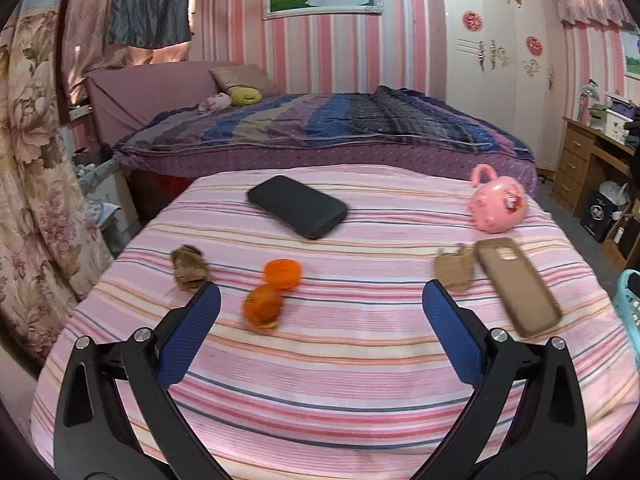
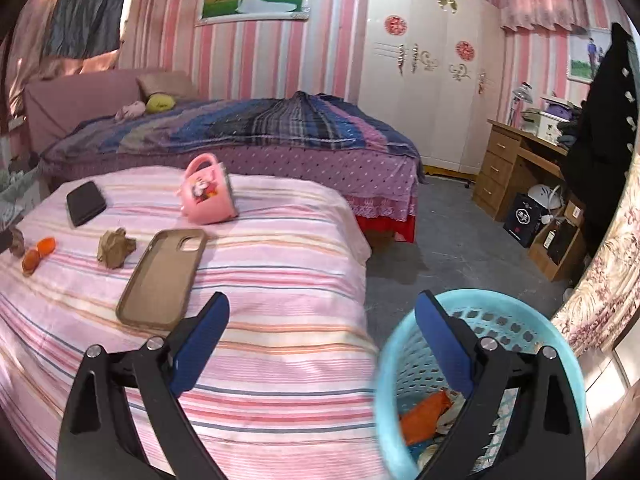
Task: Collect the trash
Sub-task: 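Move both tools back over the bed toward the orange peel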
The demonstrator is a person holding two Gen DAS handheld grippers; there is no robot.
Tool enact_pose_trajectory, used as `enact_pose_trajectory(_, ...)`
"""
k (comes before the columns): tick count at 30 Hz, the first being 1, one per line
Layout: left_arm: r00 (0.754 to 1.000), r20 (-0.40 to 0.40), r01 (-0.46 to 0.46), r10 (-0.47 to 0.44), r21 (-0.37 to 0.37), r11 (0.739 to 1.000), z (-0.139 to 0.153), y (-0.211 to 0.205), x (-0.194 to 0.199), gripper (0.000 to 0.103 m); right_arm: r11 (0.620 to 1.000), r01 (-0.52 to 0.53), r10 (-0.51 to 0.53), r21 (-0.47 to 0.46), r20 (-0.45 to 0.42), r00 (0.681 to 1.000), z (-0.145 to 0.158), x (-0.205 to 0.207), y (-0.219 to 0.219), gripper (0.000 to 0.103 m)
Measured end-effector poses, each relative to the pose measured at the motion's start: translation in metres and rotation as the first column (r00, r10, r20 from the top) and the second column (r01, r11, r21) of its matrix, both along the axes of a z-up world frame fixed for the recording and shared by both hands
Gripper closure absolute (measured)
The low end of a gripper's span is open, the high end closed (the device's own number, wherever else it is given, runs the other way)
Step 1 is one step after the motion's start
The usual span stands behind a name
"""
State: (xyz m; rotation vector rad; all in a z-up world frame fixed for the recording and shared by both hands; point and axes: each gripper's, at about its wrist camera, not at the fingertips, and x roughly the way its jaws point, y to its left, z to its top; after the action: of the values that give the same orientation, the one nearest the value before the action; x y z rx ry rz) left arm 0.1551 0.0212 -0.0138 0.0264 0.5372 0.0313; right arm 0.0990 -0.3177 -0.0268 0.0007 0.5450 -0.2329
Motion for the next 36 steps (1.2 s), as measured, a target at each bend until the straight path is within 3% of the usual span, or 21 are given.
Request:
enact_pose_trajectory(11,0.999,-0.014,-0.042,0.041,-0.071,0.997,0.001,0.032,0.007,0.005,0.997,-0.075,0.074,-0.024,-0.047,0.996,-0.008,0.020,0.048,0.010)
enact_pose_trajectory(25,0.991,-0.049,-0.129,0.126,-0.066,0.989,-0.006,0.073,0.023,0.005,0.986,-0.162,0.161,-0.038,-0.026,0.987,0.014,0.070,0.096,0.007)
enact_pose_trajectory(30,0.984,-0.123,-0.142,0.125,-0.141,0.980,-0.022,0.090,0.033,0.005,0.985,-0.169,0.168,-0.028,-0.036,0.985,0.007,0.078,0.103,0.007)
enact_pose_trajectory(36,0.976,-0.182,-0.140,0.120,-0.097,0.985,-0.041,0.086,0.045,0.005,0.985,-0.168,0.165,-0.032,-0.068,0.984,-0.003,0.080,0.100,0.006)
